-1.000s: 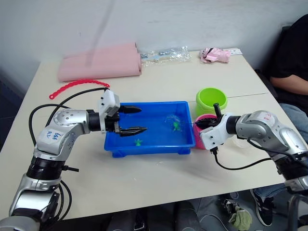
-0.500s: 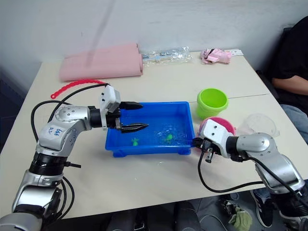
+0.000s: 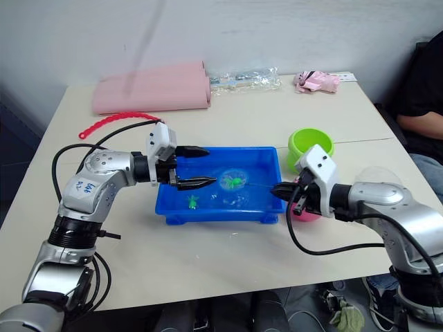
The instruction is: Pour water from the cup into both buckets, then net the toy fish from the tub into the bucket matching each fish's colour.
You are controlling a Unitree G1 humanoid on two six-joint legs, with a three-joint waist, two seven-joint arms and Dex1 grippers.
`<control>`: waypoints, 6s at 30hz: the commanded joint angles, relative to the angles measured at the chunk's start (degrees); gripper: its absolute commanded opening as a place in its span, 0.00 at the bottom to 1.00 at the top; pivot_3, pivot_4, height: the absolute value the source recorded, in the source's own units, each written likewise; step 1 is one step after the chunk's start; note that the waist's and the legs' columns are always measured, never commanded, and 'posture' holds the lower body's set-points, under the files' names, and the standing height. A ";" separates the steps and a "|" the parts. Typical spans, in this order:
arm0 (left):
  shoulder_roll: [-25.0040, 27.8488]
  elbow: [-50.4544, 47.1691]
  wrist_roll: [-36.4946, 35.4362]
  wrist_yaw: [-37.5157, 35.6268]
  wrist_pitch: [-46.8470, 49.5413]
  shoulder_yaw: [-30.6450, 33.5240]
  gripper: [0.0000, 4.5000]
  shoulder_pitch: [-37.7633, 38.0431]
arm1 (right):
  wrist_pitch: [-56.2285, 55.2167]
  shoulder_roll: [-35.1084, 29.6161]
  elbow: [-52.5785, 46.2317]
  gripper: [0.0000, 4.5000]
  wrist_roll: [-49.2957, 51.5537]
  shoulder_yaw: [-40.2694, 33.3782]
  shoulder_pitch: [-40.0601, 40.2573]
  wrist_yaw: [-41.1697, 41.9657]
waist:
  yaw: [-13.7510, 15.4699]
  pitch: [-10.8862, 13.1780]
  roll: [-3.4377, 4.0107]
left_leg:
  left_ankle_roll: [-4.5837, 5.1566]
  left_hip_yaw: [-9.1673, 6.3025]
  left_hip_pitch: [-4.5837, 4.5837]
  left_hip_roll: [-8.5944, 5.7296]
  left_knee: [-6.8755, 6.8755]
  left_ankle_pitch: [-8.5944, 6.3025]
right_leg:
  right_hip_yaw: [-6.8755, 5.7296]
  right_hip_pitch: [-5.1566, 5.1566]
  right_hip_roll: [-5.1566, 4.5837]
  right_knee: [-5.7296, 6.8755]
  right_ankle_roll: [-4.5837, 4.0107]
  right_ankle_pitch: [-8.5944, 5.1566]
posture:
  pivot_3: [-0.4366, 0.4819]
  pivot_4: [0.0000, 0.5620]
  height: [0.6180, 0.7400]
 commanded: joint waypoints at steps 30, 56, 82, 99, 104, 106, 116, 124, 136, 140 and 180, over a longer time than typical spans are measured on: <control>-5.56 3.35 -3.81 0.31 -1.71 1.87 0.98 -8.31 | -97.31 -34.63 38.45 0.00 -78.42 18.77 -8.50 -28.23 | -1.97 0.01 0.02 | -0.07 0.38 0.03 0.09 -0.15 0.03 | 0.25 -0.24 0.07 -0.19 0.06 -0.01 | 0.48 0.27 0.98; 30.11 -9.82 -2.24 -12.17 0.90 12.21 0.98 21.48 | -31.27 -4.20 8.90 0.00 -13.46 25.52 -13.31 5.70 | -1.56 0.01 -0.01 | -0.01 0.13 -0.03 0.05 -0.04 -0.08 | 0.10 -0.22 -0.10 -0.11 -0.10 -0.06 | 0.48 0.27 0.98; 30.90 -10.87 -3.89 -6.88 2.69 17.57 0.98 24.29 | -32.06 23.62 25.07 0.00 -30.34 32.16 -18.48 4.85 | -2.10 -0.01 -0.05 | -0.23 0.67 -0.18 0.09 -0.16 -0.08 | 0.30 -0.77 0.15 0.37 -0.23 -0.14 | 0.48 0.27 0.98; 14.36 -3.61 -12.66 -6.42 11.34 10.16 0.98 -2.04 | -0.25 6.51 -0.53 0.00 -10.84 5.70 -12.00 3.56 | -1.89 -0.06 -0.13 | -0.26 0.51 -0.34 -0.01 -0.06 -0.11 | 0.25 -0.78 0.25 0.36 -0.22 -0.13 | 0.48 0.27 0.98; 8.08 -0.33 -9.88 -5.81 7.97 5.91 0.98 -6.72 | 2.87 -3.99 -2.41 0.00 -8.65 -5.17 -8.47 3.65 | -1.67 -0.06 -0.14 | -0.25 0.50 -0.34 -0.03 -0.07 -0.11 | 0.26 -0.77 0.25 0.32 -0.22 -0.13 | 0.48 0.27 0.98; 6.14 1.52 -9.11 -6.16 6.23 4.60 0.98 -8.03 | 0.50 -7.21 -0.77 0.00 -10.53 -8.47 -6.49 2.71 | -1.84 -0.06 -0.14 | -0.25 0.51 -0.32 -0.02 -0.06 -0.11 | 0.26 -0.76 0.27 0.33 -0.22 -0.13 | 0.48 0.27 0.98; 3.08 0.70 -9.21 -7.49 4.95 2.94 0.98 -8.51 | -39.39 -19.31 14.61 0.00 -35.22 0.50 1.83 -2.81 | -2.01 -0.06 -0.14 | -0.24 0.59 -0.25 -0.02 -0.06 -0.10 | 0.32 -0.75 0.25 0.28 -0.21 -0.13 | 0.48 0.27 0.98; 3.72 -0.34 -9.37 -6.89 5.57 3.63 0.98 -7.89 | -84.36 -33.50 32.65 0.00 -71.98 17.37 -4.46 -21.91 | -2.22 0.01 -0.01 | -0.25 0.70 -0.16 0.08 -0.06 -0.07 | 0.50 -0.86 0.07 0.33 -0.07 -0.22 | 0.48 0.27 0.98; 3.90 -1.50 -8.80 -7.29 5.00 2.36 0.98 -6.01 | -100.62 -35.07 38.28 0.00 -78.25 17.04 -7.11 -26.63 | -2.07 0.02 0.01 | -0.25 0.74 -0.08 0.13 -0.04 -0.06 | 0.66 -0.80 0.14 0.36 -0.06 -0.25 | 0.48 0.27 0.98; 3.31 -0.69 -8.16 -7.53 4.02 1.73 0.98 -6.60 | -102.65 -33.44 39.86 0.00 -80.76 17.99 -10.19 -26.54 | -2.16 0.02 0.01 | -0.24 0.74 -0.08 0.14 -0.02 -0.05 | 0.69 -0.80 0.14 0.39 -0.06 -0.25 | 0.48 0.27 0.98; 31.92 -32.50 -13.20 -23.12 4.91 6.53 0.98 33.29 | -37.67 -13.85 -5.95 0.00 15.58 -6.02 24.85 17.51 | -1.00 -0.01 -0.03 | -0.09 -0.08 0.16 0.02 0.00 -0.12 | 0.12 0.03 -0.08 -0.05 -0.05 -0.22 | 0.48 0.27 0.98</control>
